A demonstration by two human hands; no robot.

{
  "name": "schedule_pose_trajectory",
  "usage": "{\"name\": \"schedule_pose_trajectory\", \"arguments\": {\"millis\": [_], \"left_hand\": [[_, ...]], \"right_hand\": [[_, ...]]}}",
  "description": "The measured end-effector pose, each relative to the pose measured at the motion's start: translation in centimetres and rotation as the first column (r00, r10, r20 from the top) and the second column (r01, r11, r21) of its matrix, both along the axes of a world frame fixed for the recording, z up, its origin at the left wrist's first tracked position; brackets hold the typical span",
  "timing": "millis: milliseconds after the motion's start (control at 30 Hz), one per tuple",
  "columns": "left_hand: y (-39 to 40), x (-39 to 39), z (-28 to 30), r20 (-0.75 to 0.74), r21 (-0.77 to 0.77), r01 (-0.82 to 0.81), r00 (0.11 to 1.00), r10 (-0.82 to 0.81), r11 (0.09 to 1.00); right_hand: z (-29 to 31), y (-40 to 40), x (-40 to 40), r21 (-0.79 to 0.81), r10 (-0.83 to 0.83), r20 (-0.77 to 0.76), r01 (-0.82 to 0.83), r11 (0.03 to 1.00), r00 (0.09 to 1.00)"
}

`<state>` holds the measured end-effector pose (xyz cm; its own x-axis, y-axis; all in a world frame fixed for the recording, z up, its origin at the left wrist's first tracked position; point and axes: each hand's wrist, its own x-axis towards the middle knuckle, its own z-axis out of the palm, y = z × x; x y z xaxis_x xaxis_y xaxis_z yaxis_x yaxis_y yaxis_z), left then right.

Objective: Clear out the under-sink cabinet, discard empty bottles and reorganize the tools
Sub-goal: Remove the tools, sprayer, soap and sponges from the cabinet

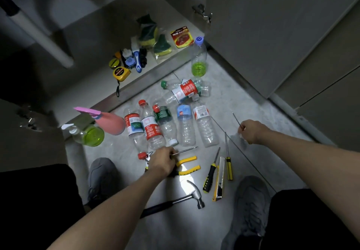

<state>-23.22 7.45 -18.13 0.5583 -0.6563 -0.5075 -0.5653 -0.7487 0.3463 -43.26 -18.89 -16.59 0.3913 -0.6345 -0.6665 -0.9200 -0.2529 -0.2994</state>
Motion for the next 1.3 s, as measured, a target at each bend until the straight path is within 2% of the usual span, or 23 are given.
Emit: {"name": "schedule_pose_trajectory", "arguments": {"millis": [67,267,533,733,900,1100,1200,1300], "left_hand": [[-0.5,-0.1,-1.0,-0.018,0.031,0.03,0.999,-0.03,0.999],[0.4,-0.7,-3.6,-0.044,-0.036,0.149,0.988,-0.15,0.988],[0.9,0.6,-4.4,-0.054,-0.082,0.101,0.993,-0.105,0.992],[0.6,1.7,-3.9,-0.102,-0.073,0.074,0.992,-0.081,0.995],[0.9,2.9,-2.5,-0.1,-0.07,0.051,0.993,-0.058,0.996],[0.5,5.7,1.8,-0.048,-0.003,0.033,0.998,-0.033,0.999],[-0.2,8.0,4.6,0.015,0.007,0.045,0.999,-0.045,0.999],[-1.2,10.6,7.1,0.043,-0.053,0.052,0.998,-0.05,0.997]], "right_hand": [[-0.9,0.0,-0.5,-0.013,0.013,0.0,-0.013,1.0,1.0],[-3.4,-0.2,1.4,-0.1,0.06,0.097,-0.05,0.994,0.994],[-6.0,0.1,8.2,-0.096,-0.129,0.102,0.139,0.986,0.986],[-6.5,0.6,8.7,-0.109,-0.209,0.091,0.219,0.97,0.974],[-5.3,0.2,9.0,0.012,-0.319,0.138,0.32,0.947,0.938],[-2.3,-0.3,9.6,-0.026,-0.447,0.239,0.466,0.884,0.862],[0.3,-0.4,11.6,-0.035,-0.429,0.32,0.463,0.885,0.844],[3.3,0.2,15.2,-0.018,-0.368,0.425,0.414,0.91,0.827]]}}
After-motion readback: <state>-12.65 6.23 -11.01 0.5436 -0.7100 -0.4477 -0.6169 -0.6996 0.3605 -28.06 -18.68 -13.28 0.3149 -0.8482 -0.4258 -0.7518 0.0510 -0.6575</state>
